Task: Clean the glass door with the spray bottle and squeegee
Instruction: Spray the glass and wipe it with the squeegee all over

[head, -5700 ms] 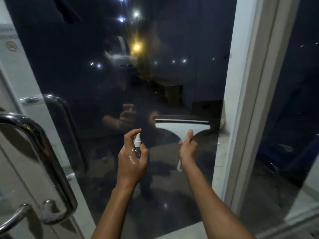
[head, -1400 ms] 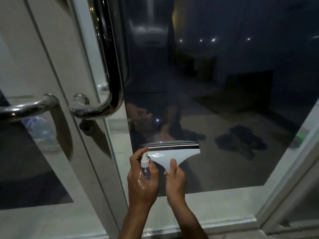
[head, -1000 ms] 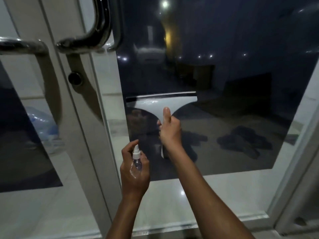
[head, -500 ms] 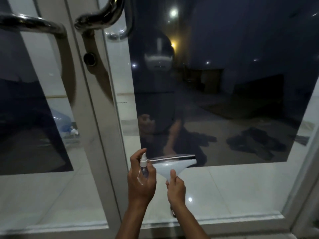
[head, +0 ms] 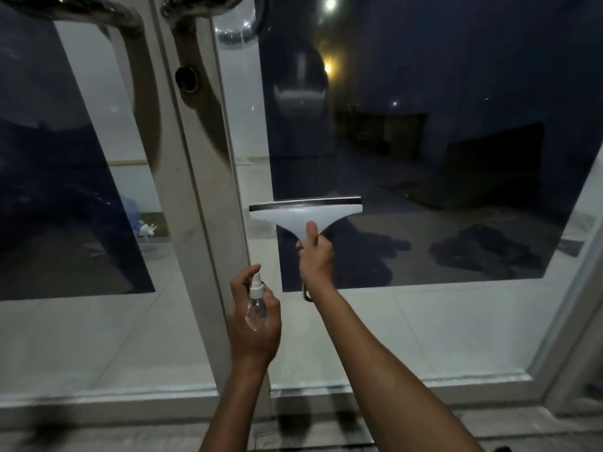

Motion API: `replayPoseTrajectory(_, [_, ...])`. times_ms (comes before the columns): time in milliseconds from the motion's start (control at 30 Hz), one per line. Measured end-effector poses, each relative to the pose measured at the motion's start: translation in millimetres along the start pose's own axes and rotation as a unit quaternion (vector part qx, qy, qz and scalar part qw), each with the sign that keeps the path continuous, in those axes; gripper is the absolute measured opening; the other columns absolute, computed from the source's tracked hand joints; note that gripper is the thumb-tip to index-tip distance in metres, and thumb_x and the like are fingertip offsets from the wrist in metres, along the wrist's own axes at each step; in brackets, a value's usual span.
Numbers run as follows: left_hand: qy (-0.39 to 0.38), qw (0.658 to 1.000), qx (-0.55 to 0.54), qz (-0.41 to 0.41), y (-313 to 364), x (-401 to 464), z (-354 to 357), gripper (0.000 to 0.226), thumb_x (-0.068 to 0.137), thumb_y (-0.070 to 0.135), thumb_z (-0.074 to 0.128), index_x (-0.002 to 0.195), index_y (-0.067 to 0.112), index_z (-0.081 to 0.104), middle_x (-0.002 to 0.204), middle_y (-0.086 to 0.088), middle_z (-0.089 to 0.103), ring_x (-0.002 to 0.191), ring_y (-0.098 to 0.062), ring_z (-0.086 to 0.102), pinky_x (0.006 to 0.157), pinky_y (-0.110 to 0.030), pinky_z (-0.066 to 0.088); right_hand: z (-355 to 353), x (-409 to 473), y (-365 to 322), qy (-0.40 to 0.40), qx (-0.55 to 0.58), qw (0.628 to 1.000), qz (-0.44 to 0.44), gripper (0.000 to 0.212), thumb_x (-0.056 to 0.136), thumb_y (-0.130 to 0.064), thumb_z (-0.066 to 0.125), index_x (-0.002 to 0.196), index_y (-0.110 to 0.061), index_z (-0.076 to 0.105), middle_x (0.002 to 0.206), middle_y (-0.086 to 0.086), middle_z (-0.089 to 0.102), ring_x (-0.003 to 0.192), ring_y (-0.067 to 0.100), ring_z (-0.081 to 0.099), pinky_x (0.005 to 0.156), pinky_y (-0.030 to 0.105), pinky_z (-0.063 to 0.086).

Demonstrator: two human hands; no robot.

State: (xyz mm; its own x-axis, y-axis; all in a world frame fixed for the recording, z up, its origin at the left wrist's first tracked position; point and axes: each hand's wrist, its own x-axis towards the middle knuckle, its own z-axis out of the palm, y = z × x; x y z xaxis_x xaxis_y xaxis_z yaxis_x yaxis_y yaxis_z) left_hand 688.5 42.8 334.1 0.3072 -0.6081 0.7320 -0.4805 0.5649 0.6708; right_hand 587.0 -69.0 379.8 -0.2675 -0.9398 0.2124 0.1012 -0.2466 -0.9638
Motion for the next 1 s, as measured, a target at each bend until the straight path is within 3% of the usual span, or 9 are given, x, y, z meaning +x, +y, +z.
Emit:
replayPoseTrajectory(133, [-0.010,1.000,-0.005,-0.017,-19.8,-19.3,-5.3,0.043,0.093,0.018,0.051,0.127,0.042,0.043,0.094,0.001,0.062,0.072,-0.010,0.062,0.063,-0.012,0.047,-8.8,-15.7,67.8,-0.003,-0.047,0.998,0.035,0.049,0.100,-0.059,0.041,0.095,-0.015,0.062,0.085,0.001,0.064,0.076,0.009,0.061,0.056,0.011,0.048])
replayPoseTrajectory(267, [-0.025,0.998,0.009,-0.048,-44.8,-46.8,-4.4,0.043,0.092,0.017,0.051,0.125,0.043,0.044,0.094,0.006,0.063,0.074,-0.006,0.063,0.063,-0.008,0.045,-45.9,-50.2,152.8,-0.004,-0.107,0.987,0.119,0.043,0.099,-0.061,0.040,0.103,-0.024,0.061,0.096,-0.004,0.067,0.087,0.009,0.064,0.077,0.024,0.050])
replayPoseTrajectory(400, [-0.053,0.997,0.007,-0.056,-50.6,-63.0,4.9,0.038,0.093,0.034,0.047,0.122,0.057,0.040,0.089,0.020,0.062,0.071,-0.007,0.064,0.057,-0.009,0.044,-91.9,-80.1,193.0,0.000,-0.214,0.968,0.131,0.063,0.089,-0.070,0.032,0.094,-0.019,0.069,0.082,-0.006,0.069,0.082,0.012,0.067,0.066,0.020,0.048])
replayPoseTrajectory(533, [-0.073,0.996,-0.031,-0.029,-31.7,-43.5,30.8,0.036,0.094,0.037,0.045,0.125,0.055,0.040,0.087,0.016,0.060,0.069,-0.011,0.063,0.057,-0.012,0.046,-117.8,-63.0,153.3,-0.065,-0.344,0.935,0.049,0.062,0.092,-0.074,0.027,0.072,-0.025,0.060,0.068,-0.009,0.063,0.066,0.006,0.060,0.065,0.030,0.050])
replayPoseTrajectory(667, [-0.097,0.992,-0.078,0.019,-1.5,-22.0,62.0,0.033,0.096,0.035,0.048,0.129,0.038,0.044,0.097,0.022,0.061,0.077,-0.004,0.066,0.059,-0.006,0.045,-125.3,-38.3,89.5,-0.127,-0.484,0.864,-0.061,0.060,0.095,-0.073,0.025,0.079,-0.031,0.064,0.079,-0.011,0.068,0.069,0.008,0.061,0.062,0.024,0.045])
replayPoseTrajectory(767, [-0.112,0.987,-0.104,0.053,28.4,1.6,92.9,0.034,0.095,0.041,0.048,0.128,0.043,0.041,0.098,0.010,0.064,0.077,-0.010,0.067,0.063,-0.010,0.050,-127.5,-15.0,36.2,-0.155,-0.564,0.799,-0.140,0.040,0.102,-0.052,0.042,0.089,-0.023,0.067,0.073,-0.009,0.063,0.062,0.011,0.059,0.064,0.026,0.052])
replayPoseTrajectory(833, [-0.122,0.983,-0.110,0.077,48.6,17.6,113.1,0.035,0.095,0.041,0.048,0.129,0.040,0.040,0.096,0.007,0.065,0.075,-0.008,0.067,0.065,-0.013,0.054,-131.3,-3.9,9.8,-0.158,-0.609,0.760,-0.165,0.022,0.101,-0.032,0.054,0.108,-0.015,0.067,0.089,0.002,0.070,0.076,0.019,0.066,0.080,0.036,0.058])
replayPoseTrajectory(900, [-0.124,0.981,-0.111,0.101,70.6,29.8,134.7,0.034,0.097,0.034,0.052,0.128,0.036,0.039,0.100,0.009,0.062,0.076,-0.003,0.066,0.067,-0.012,0.056,-142.7,0.1,-7.8,-0.153,-0.598,0.774,-0.143,0.021,0.100,-0.026,0.057,0.114,-0.013,0.065,0.104,0.010,0.070,0.090,0.026,0.068,0.088,0.038,0.056])
replayPoseTrajectory(1000, [-0.117,0.979,-0.110,0.124,90.8,35.9,153.3,0.035,0.096,0.027,0.055,0.125,0.034,0.038,0.100,0.009,0.059,0.077,0.004,0.062,0.070,-0.007,0.053,-155.5,-6.2,-11.3,-0.164,-0.572,0.796,-0.113,0.025,0.101,-0.031,0.056,0.115,-0.012,0.062,0.106,0.014,0.068,0.093,0.026,0.066,0.089,0.037,0.056])
